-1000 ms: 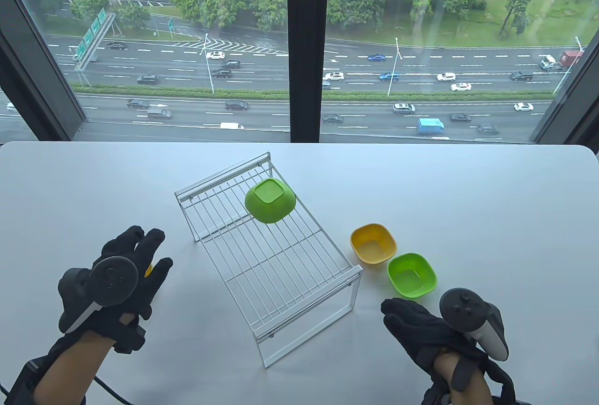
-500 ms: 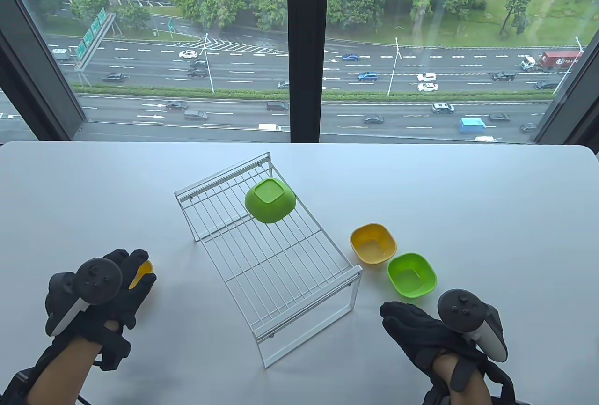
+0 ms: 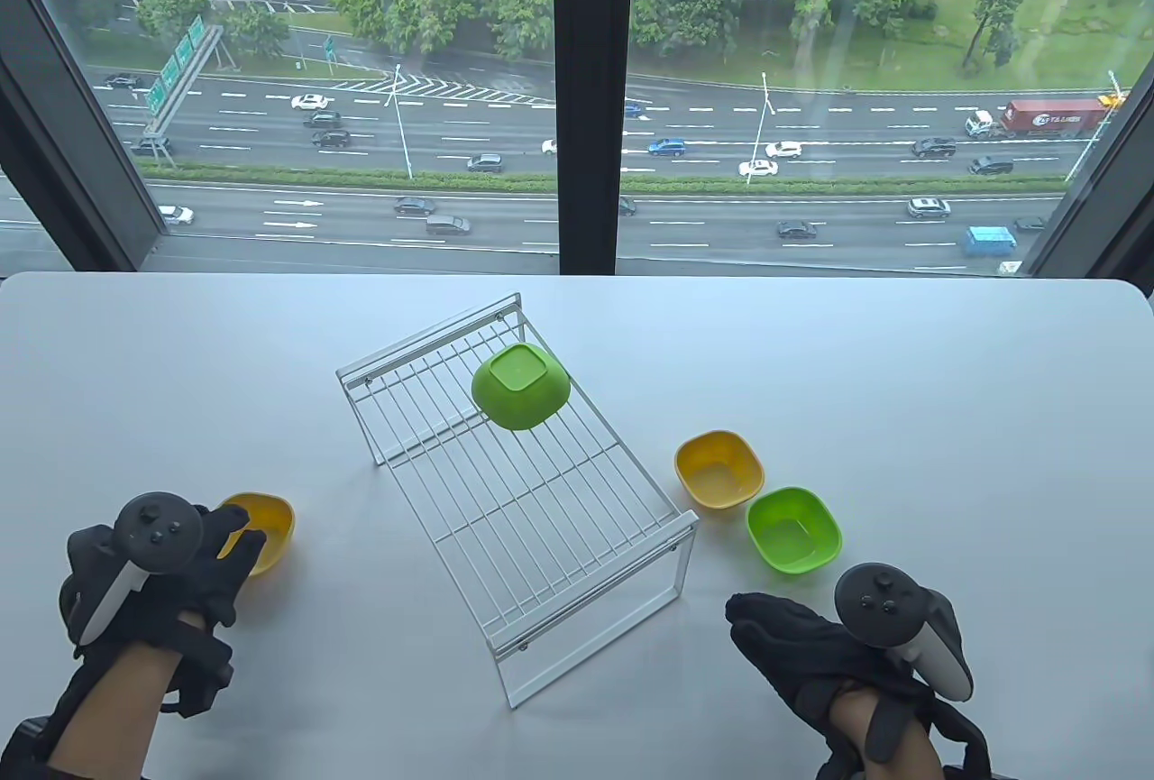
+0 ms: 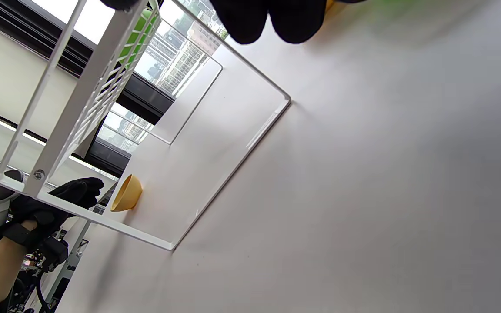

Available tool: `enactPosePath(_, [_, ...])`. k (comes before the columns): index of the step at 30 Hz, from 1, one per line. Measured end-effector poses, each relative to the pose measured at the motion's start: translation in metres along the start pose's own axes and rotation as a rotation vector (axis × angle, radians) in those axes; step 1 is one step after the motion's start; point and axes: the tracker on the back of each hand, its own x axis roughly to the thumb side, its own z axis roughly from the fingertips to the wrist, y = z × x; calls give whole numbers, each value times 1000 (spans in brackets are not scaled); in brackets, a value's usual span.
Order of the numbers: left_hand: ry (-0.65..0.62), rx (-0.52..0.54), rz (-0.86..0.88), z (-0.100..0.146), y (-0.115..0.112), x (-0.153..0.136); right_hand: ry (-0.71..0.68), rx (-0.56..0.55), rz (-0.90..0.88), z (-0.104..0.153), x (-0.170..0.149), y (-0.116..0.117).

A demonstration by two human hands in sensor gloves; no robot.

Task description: Flip small dish upside down onto kitchen shelf

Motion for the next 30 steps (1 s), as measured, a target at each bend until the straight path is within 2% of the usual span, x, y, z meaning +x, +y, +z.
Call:
enactPosePath(7, [-46,14,-68,-7,-14,4,-4,-7,2,1,0,-1])
enactPosePath(17, [-66,-69,-145,-16,-33,8,13,27,7,-4,-1,1])
enactPosePath(30, [-43,-157,-325,-26,-59,16,7,33,42,-2,3,3])
